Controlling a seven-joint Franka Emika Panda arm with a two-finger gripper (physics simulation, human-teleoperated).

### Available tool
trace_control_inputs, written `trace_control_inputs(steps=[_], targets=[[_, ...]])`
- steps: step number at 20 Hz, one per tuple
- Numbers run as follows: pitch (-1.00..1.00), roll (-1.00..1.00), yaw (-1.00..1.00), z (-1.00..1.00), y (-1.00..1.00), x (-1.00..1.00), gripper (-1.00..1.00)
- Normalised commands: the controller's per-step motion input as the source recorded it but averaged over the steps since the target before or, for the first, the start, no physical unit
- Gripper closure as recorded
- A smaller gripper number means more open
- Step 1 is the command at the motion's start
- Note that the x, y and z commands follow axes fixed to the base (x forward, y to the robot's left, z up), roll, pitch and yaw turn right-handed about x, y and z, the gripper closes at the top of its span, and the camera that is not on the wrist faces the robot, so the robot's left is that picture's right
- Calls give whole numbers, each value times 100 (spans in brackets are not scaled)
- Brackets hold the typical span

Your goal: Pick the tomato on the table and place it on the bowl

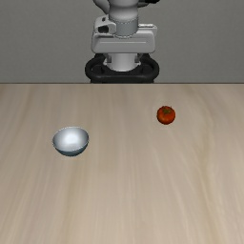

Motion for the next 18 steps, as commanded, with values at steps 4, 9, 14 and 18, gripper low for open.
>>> trace_control_inputs(steps=[4,9,14,18], targets=[[0,0,0,0,100,0,-100],[0,0,0,0,100,0,-100],[0,0,0,-20,60,20,-100],[0,0,0,-100,0,0,-100]])
